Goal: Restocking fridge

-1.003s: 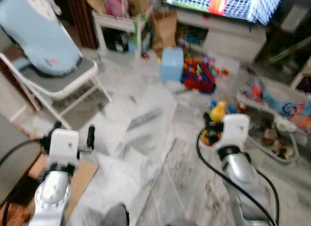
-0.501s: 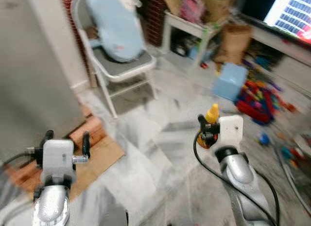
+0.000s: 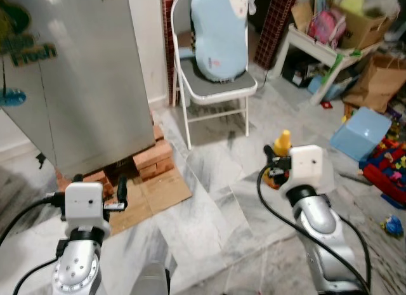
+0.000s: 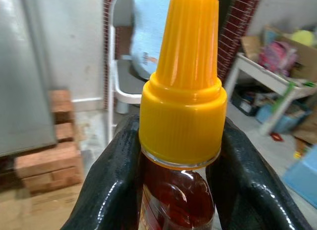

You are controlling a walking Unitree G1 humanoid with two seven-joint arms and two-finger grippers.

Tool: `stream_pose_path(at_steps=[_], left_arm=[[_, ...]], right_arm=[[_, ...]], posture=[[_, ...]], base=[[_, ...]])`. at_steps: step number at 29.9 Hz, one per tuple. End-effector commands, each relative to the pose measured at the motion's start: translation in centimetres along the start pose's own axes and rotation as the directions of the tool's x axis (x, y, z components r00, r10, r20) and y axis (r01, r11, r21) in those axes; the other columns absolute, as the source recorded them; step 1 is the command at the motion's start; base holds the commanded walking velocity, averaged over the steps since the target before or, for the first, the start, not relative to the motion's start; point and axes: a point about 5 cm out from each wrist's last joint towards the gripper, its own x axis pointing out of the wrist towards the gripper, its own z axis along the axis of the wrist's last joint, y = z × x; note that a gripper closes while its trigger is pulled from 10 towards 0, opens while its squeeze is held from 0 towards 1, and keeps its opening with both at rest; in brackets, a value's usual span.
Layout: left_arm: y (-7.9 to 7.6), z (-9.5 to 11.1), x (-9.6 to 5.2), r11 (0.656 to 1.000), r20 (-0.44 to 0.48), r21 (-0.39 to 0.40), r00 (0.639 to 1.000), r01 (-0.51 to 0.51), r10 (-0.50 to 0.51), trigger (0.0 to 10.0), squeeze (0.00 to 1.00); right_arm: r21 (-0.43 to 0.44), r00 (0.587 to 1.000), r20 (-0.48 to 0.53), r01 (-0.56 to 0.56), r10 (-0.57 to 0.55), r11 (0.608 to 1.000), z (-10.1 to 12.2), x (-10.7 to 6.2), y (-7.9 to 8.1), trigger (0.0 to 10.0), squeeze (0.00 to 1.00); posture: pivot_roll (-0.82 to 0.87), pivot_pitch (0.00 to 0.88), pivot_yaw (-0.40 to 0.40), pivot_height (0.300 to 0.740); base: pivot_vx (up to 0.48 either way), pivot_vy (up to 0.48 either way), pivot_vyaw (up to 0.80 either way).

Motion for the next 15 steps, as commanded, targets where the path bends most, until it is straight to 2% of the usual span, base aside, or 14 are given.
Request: stream_pose_path(at_steps=[1,15], left_arm=[[0.4,-0.3,-0.07,1.0,-0.018,0.012,1.0,-0.009,0.01,10.0,0.0],[0.82,-0.05,0.25,0.998,-0.017,0.012,0.998,-0.059,0.06,10.0,0.0]], right_arm=[[0.01,1.0,0.024,-0.019,0.019,1.0,0.45,0.1,0.47,10.0,0.0],[-0.021,0.999,0.02,-0.04,0.04,0.999,0.55,0.15,0.28,10.0,0.0]], posture=[[0.07,0.101,-0.11,0.74],[0.06,0.108,-0.113,0.74]], base=[[0.0,0.48,0.0],[0.0,0.48,0.0]])
